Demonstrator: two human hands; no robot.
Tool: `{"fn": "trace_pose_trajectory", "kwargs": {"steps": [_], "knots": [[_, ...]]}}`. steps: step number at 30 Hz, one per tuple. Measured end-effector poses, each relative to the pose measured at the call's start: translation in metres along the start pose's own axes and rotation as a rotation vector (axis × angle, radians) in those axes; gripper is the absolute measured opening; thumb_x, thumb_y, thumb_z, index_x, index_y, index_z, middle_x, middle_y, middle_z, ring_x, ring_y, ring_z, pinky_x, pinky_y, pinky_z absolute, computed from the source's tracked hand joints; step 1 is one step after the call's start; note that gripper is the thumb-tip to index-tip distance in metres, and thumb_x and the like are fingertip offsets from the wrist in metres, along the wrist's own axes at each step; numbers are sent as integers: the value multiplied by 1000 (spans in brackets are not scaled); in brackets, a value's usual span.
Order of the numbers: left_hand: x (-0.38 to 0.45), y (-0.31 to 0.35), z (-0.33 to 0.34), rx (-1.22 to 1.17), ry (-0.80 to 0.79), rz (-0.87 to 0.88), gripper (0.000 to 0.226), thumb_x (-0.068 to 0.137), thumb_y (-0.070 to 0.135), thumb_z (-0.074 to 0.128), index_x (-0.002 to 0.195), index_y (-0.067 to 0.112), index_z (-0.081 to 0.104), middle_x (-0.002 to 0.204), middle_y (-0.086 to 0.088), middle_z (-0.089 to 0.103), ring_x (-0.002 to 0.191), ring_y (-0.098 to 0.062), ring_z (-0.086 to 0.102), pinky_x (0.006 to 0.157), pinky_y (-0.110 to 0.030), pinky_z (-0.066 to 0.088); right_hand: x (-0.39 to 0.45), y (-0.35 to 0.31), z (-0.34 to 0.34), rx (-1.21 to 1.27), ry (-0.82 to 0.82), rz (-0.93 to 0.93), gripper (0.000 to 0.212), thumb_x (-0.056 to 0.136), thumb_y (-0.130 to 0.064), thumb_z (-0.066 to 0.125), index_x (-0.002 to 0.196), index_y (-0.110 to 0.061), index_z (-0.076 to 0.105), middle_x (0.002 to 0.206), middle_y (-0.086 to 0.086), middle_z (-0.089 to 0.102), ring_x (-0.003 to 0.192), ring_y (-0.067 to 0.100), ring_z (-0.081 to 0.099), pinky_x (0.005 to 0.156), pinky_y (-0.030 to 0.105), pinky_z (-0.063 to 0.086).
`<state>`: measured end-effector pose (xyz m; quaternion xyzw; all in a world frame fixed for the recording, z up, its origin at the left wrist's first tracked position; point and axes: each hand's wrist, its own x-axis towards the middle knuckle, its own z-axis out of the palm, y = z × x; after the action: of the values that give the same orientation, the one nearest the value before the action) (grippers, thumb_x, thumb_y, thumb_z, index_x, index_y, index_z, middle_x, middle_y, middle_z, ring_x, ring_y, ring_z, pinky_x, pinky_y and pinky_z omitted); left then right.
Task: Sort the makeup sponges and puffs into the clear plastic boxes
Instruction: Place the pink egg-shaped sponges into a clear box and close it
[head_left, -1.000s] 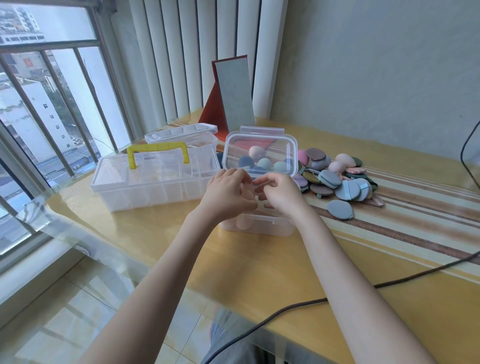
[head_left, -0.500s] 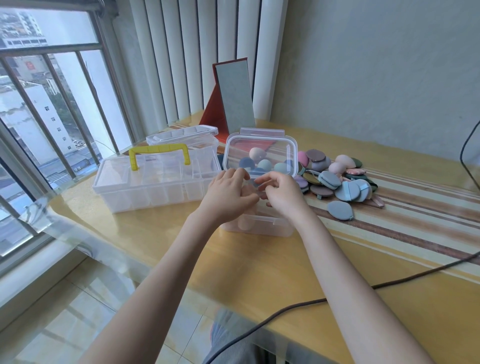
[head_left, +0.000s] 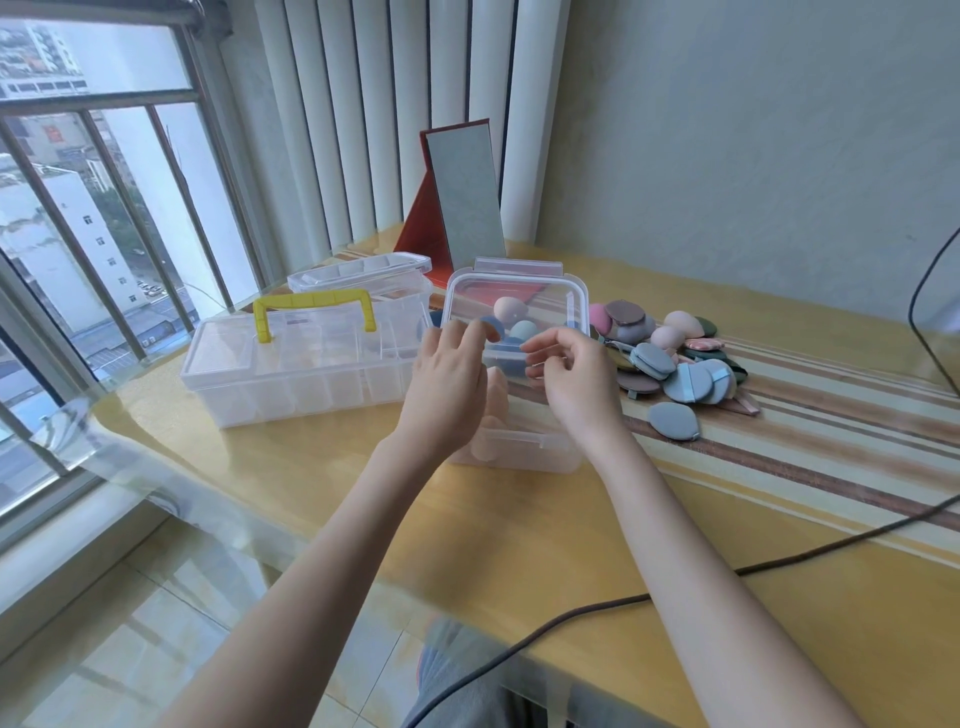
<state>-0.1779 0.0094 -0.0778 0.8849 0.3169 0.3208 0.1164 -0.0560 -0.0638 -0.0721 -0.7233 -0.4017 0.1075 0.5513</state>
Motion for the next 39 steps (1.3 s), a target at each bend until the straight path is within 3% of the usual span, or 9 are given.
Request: {"fn": "trace_pose_trajectory", "kwargs": {"steps": [11, 15, 17, 21, 24, 27, 31, 34, 39], "knots": [[9, 66, 15, 0, -20, 209, 32, 87, 10, 38, 116, 18, 51, 114, -2, 54, 104, -25, 42, 87, -38, 40, 18, 45, -67, 0, 244, 12, 43, 82, 7, 38, 71, -26, 64, 73, -3, 66, 75, 18, 64, 77, 45, 57], [7, 113, 40, -173, -6, 408, 40, 72, 11, 27, 99, 8, 57, 94, -9, 58, 86, -31, 48, 71, -44, 44, 32, 63, -99, -16, 333, 26, 35, 84, 9, 40, 79, -13, 66, 83, 7, 70, 79, 16, 63, 73, 27, 54], [2, 136, 63, -287, -29, 428, 40, 69, 6, 27, 96, 5, 56, 91, -14, 57, 82, -33, 48, 67, -43, 43, 42, 73, -112, -11, 348, 46, 30, 82, 11, 44, 81, -9, 67, 80, 5, 67, 80, 18, 61, 72, 25, 49], [13, 166, 111, -535, -89, 127, 32, 77, -8, 36, 105, -3, 50, 97, -16, 51, 89, -31, 44, 75, -36, 38, 68, 95, -120, -31, 259, 140, 25, 81, 4, 49, 81, -14, 66, 85, 6, 64, 81, 23, 58, 76, 31, 46], [36, 162, 141, -662, 12, -168, 24, 78, -12, 38, 93, 6, 45, 91, -6, 44, 85, -22, 38, 74, -30, 32, 84, 104, -120, -220, 258, 70, 30, 86, 3, 47, 100, -11, 69, 103, 8, 70, 95, 22, 62, 80, 26, 45], [49, 153, 162, -675, 67, -296, 23, 81, -12, 37, 92, 8, 43, 94, -6, 44, 86, -19, 39, 78, -29, 35, 106, 106, -125, -304, 314, 1, 33, 88, 3, 47, 112, -7, 66, 113, 11, 68, 107, 28, 61, 90, 31, 46], [55, 147, 172, -754, 183, -359, 26, 81, -13, 37, 94, 8, 45, 96, -5, 47, 90, -16, 42, 80, -16, 31, 134, 118, -122, -534, 66, 117, 40, 88, -12, 52, 127, -12, 57, 126, 13, 60, 118, 35, 51, 94, 38, 45], [60, 143, 175, -823, 189, -396, 25, 82, -11, 37, 91, 11, 43, 97, -7, 51, 90, -17, 46, 77, -16, 34, 134, 130, -110, -748, 6, 88, 29, 84, -15, 50, 111, -11, 61, 117, 12, 57, 105, 35, 55, 81, 35, 45], [63, 144, 178, -869, 196, -420, 25, 89, -3, 39, 105, 12, 50, 105, -4, 55, 97, -13, 50, 82, -17, 38, 127, 138, -111, -422, 245, -4, 15, 77, -7, 55, 90, -8, 61, 98, 9, 63, 89, 29, 57, 76, 39, 49]]}}
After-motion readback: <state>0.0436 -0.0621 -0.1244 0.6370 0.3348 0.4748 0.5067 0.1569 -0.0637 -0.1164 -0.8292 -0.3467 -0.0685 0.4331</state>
